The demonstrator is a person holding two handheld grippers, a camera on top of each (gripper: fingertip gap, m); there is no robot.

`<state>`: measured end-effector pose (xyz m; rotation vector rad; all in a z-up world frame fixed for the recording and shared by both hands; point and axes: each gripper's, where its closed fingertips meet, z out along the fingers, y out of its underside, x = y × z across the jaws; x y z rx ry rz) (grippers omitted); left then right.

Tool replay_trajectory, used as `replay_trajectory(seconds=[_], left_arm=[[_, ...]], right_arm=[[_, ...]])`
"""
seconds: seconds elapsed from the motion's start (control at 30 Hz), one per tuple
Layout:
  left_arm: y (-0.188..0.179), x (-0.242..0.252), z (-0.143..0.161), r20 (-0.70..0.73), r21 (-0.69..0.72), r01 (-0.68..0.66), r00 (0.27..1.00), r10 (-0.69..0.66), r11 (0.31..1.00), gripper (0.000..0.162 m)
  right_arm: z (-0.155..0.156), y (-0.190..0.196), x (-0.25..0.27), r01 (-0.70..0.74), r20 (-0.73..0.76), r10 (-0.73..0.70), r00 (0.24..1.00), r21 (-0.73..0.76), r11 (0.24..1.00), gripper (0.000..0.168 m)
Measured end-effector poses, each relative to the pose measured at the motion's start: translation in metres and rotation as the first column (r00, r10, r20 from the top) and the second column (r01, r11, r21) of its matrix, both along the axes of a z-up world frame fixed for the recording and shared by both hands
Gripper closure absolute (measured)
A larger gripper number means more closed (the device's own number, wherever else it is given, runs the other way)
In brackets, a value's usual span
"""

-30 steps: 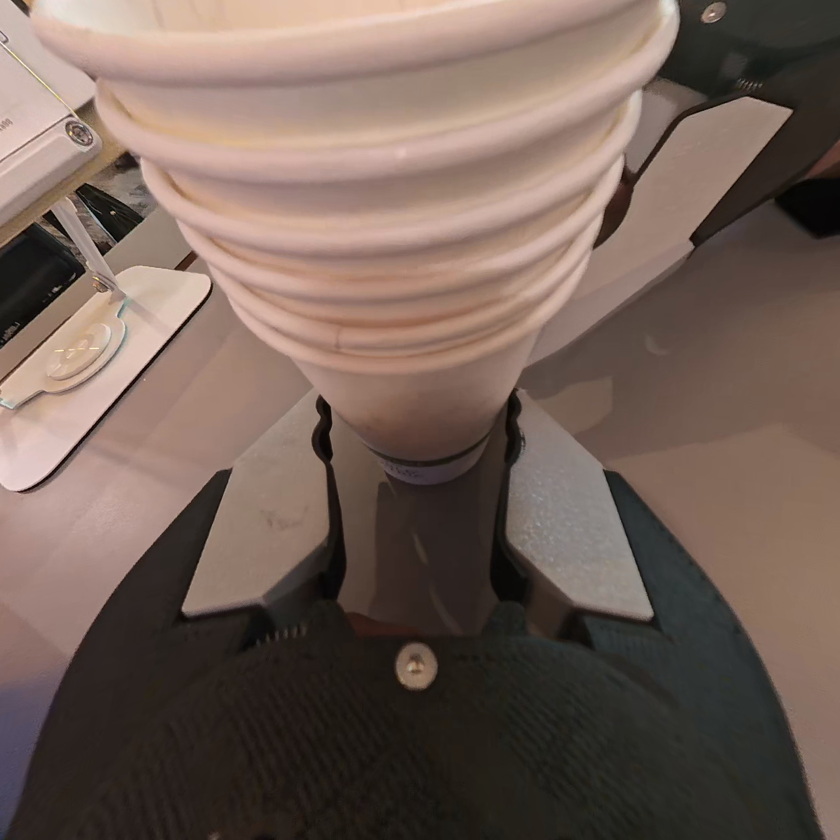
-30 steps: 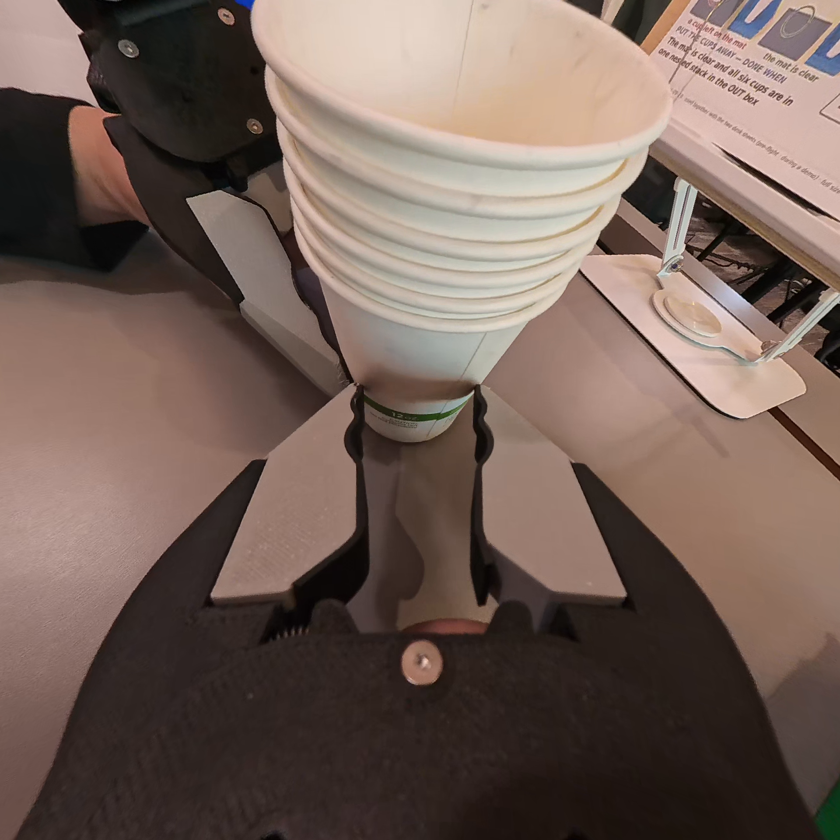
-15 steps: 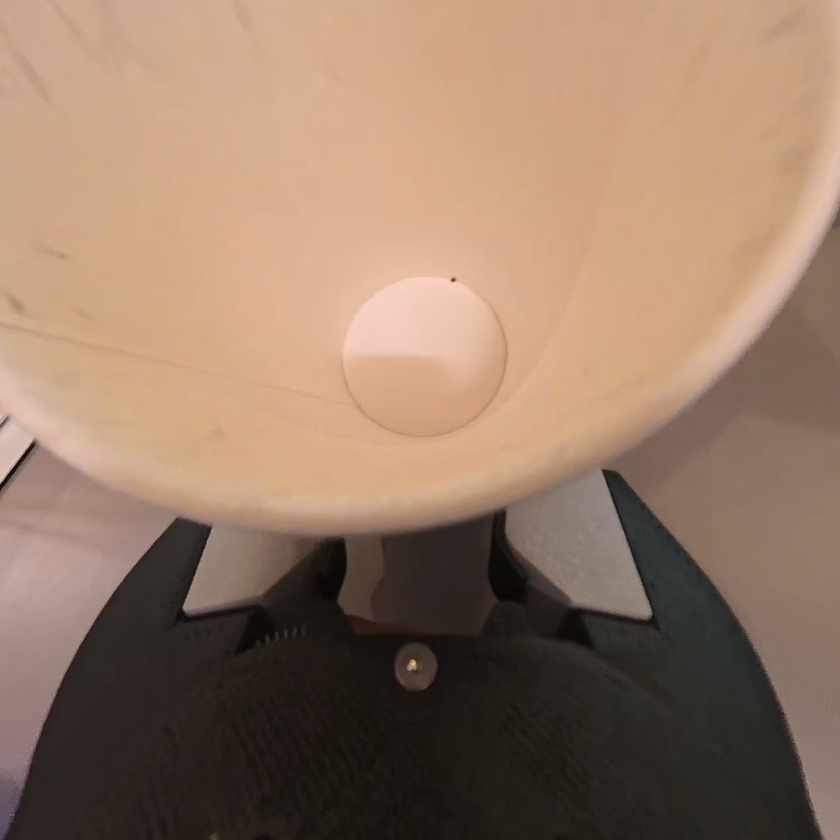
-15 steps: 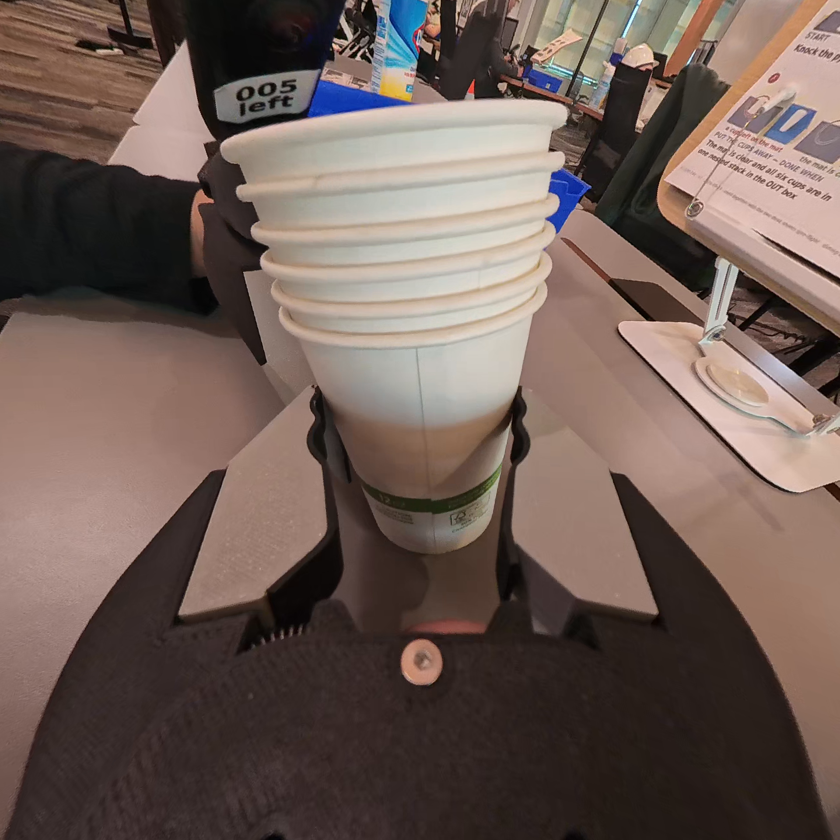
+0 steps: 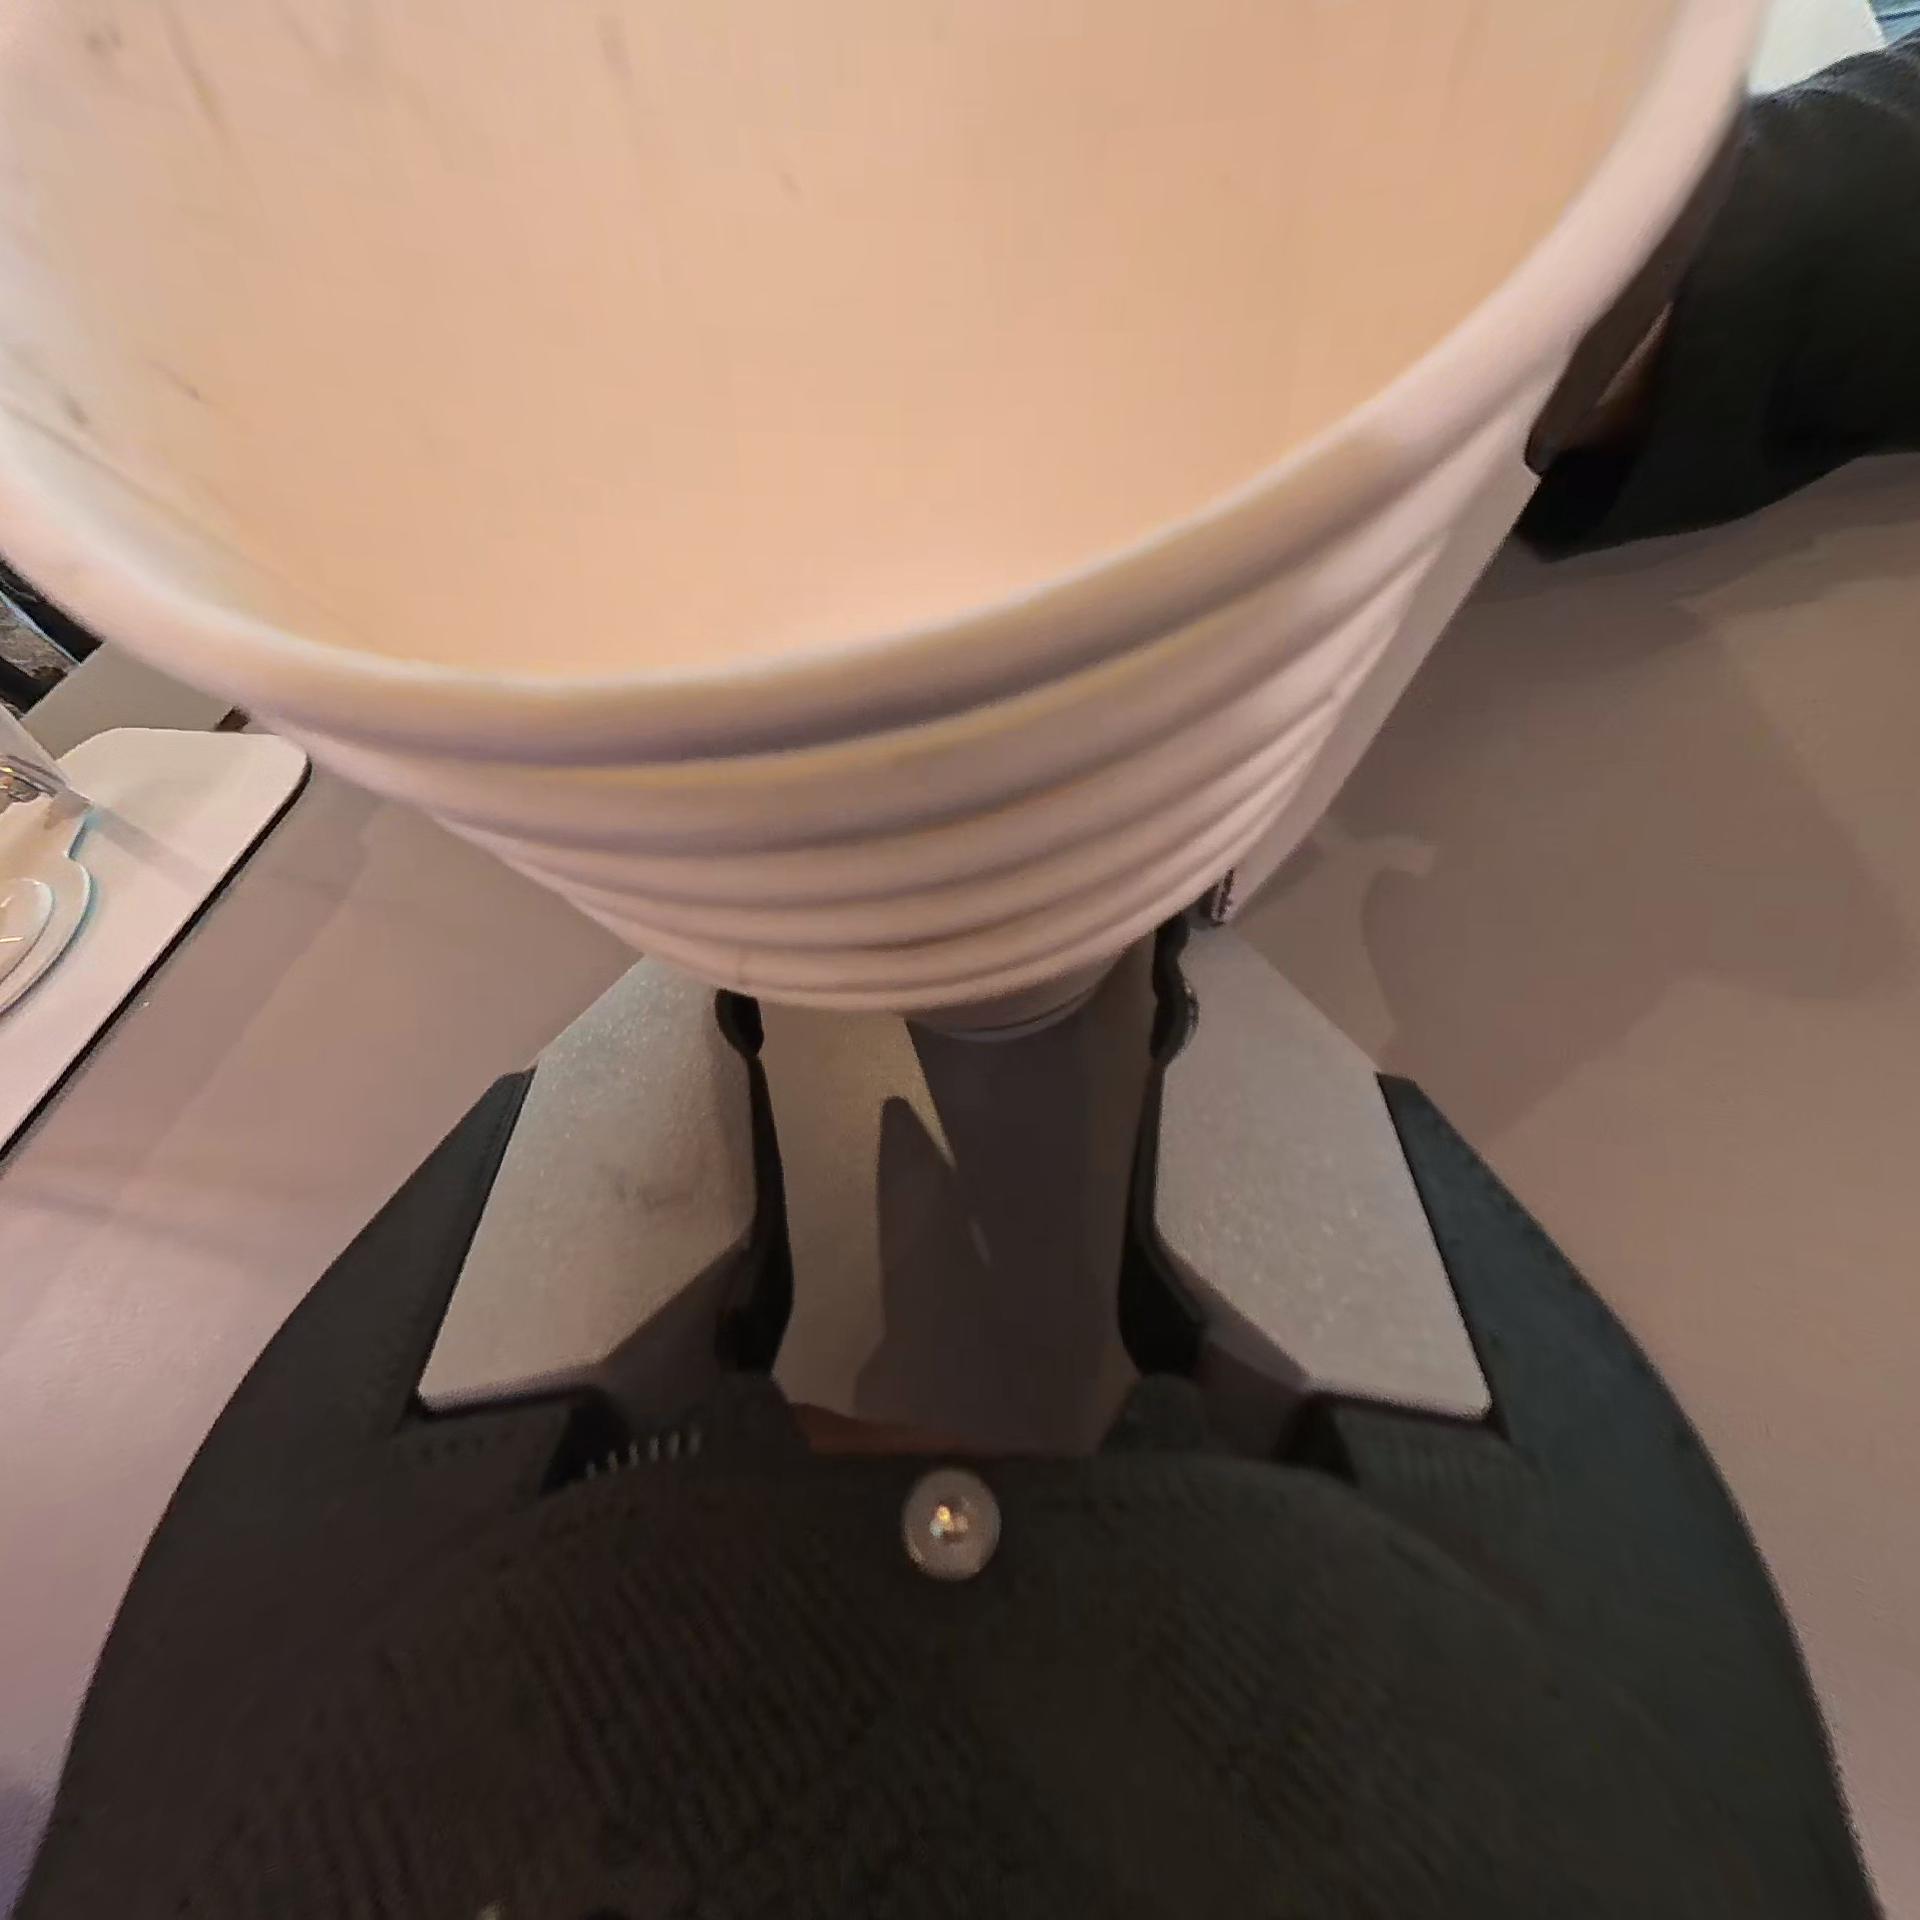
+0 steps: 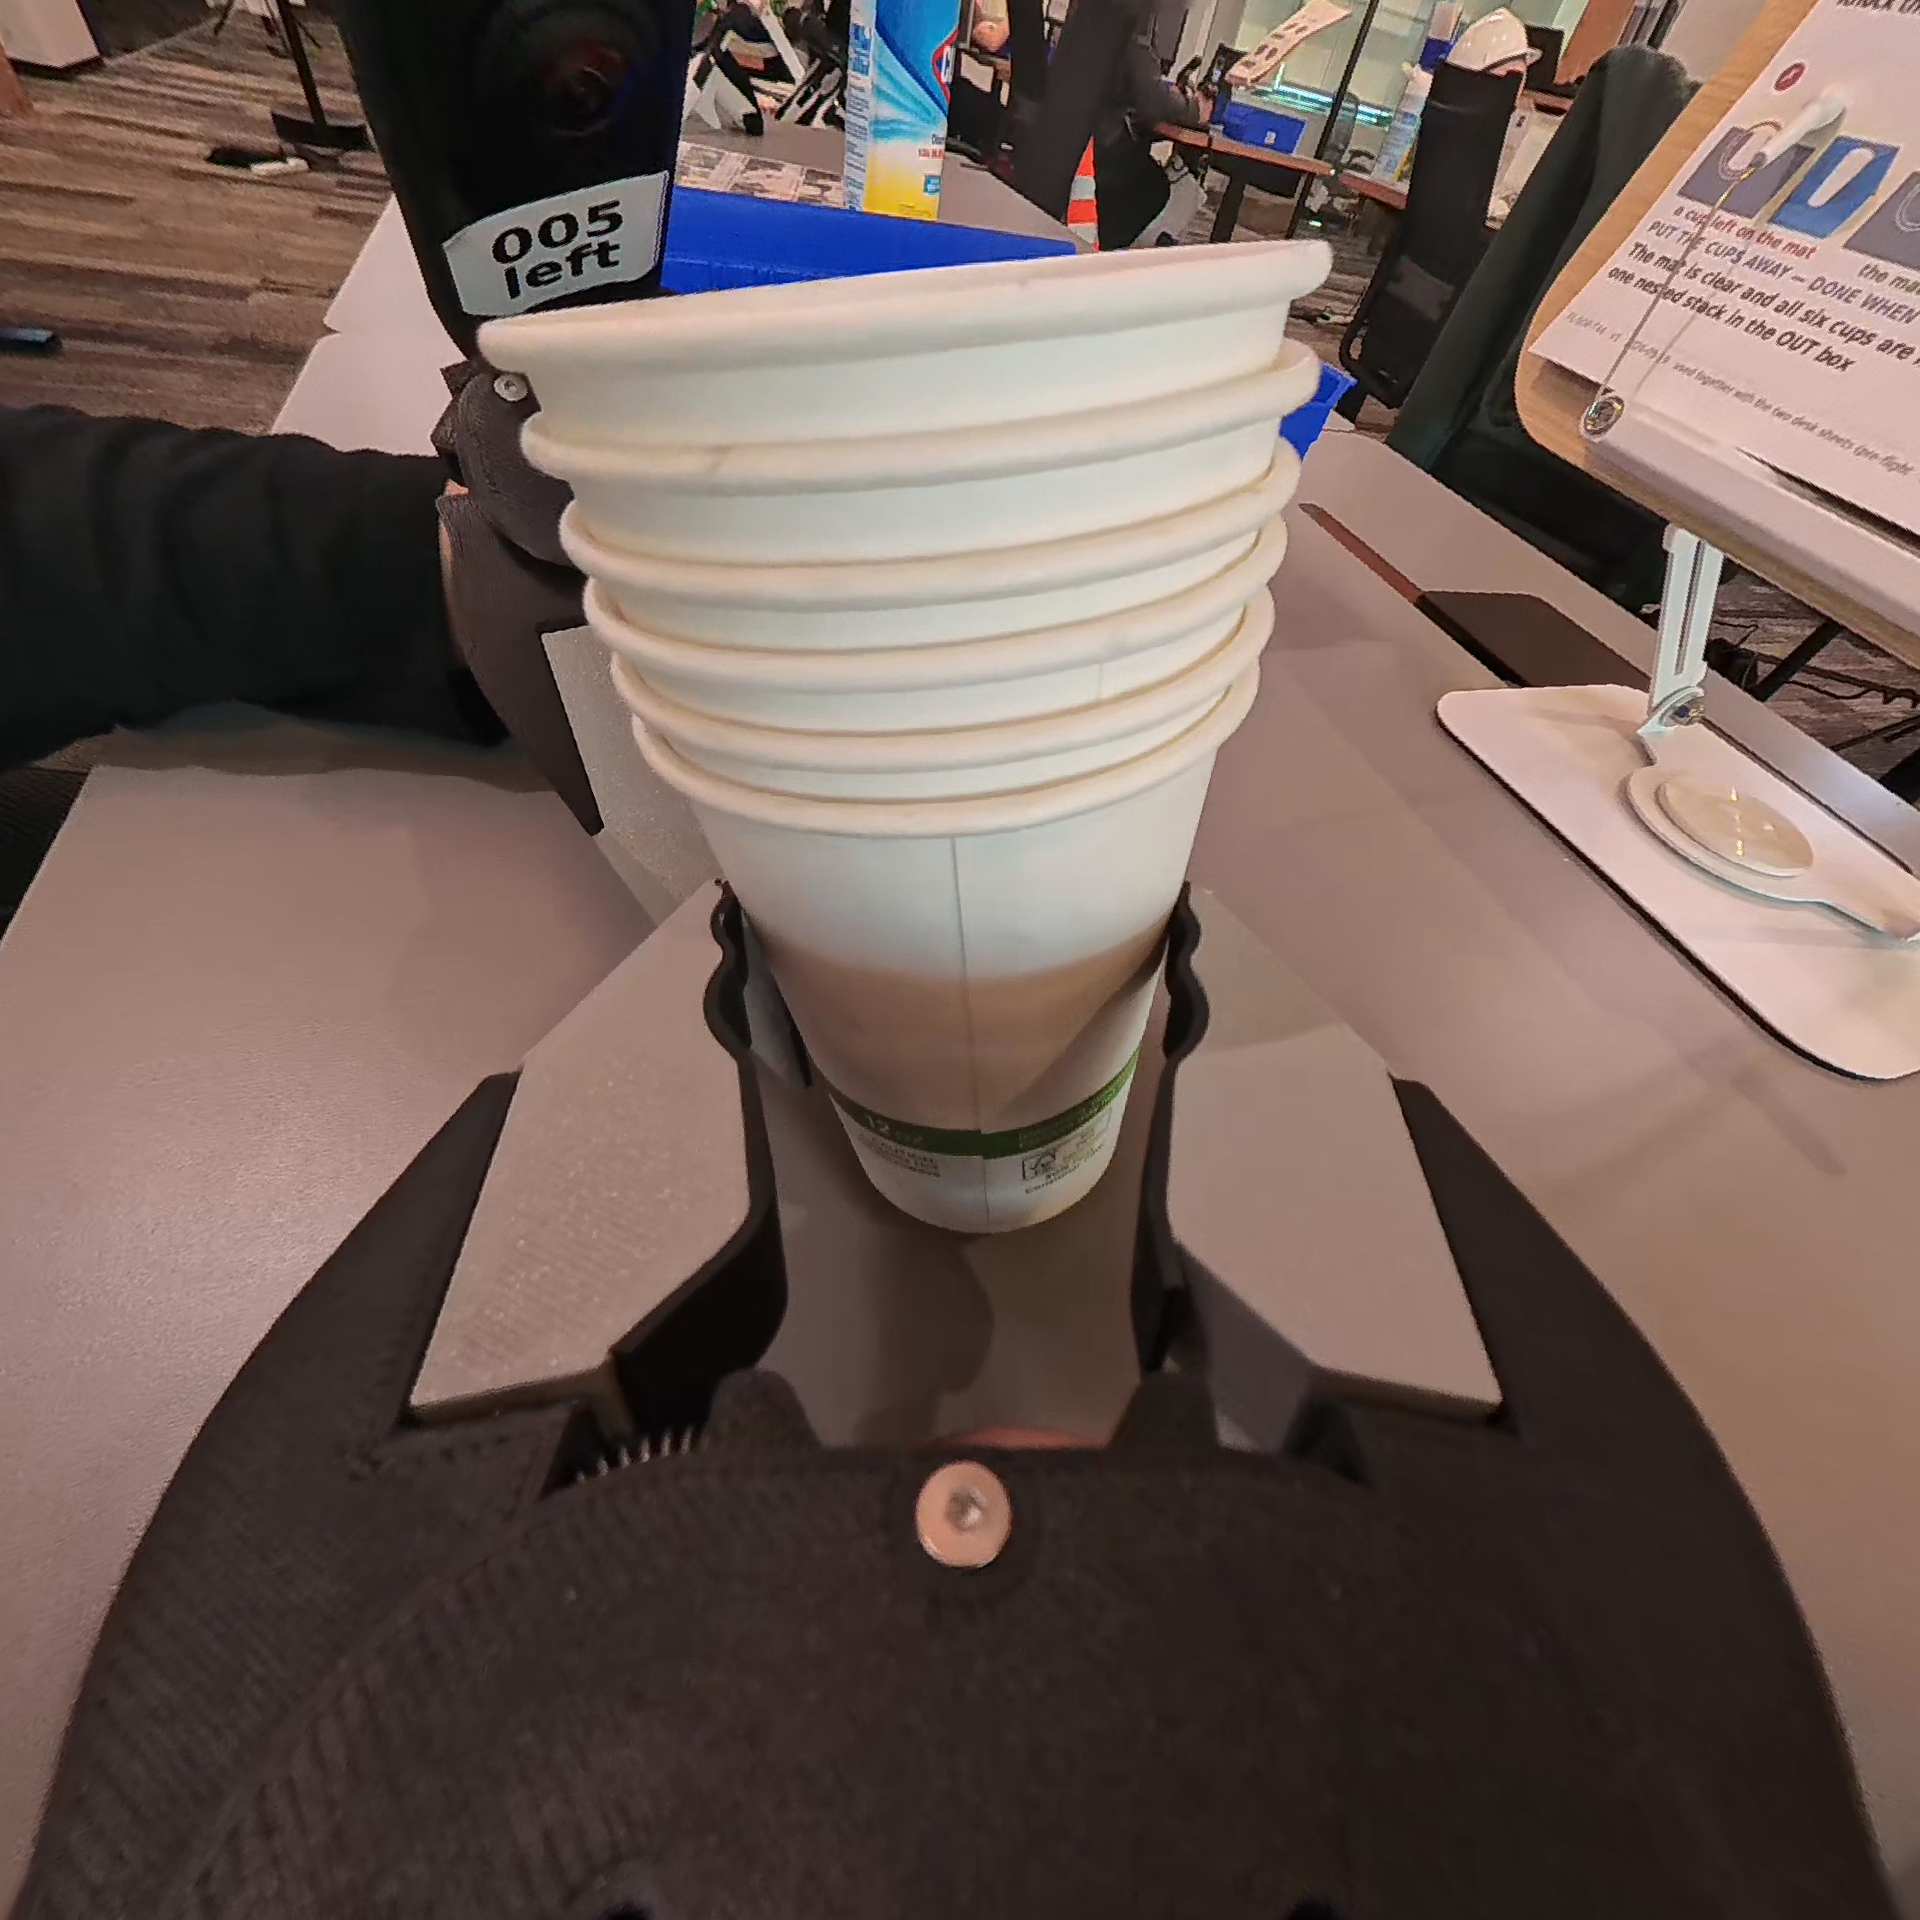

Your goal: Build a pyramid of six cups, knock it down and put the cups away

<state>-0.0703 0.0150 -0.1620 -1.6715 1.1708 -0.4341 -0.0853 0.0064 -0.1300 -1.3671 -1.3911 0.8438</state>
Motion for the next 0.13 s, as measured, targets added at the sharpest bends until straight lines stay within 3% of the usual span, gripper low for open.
replay_trajectory(seconds=[0.13], left_arm=[[0.0006, -0.0006, 0.0013, 0.005, 0.009, -0.004, 1.000, 0.004, 1.000, 0.092]], right_arm=[[0.0037, 0.0018, 0.0013, 0.011, -0.016, -0.011, 1.000, 0.002, 1.000, 0.089]])
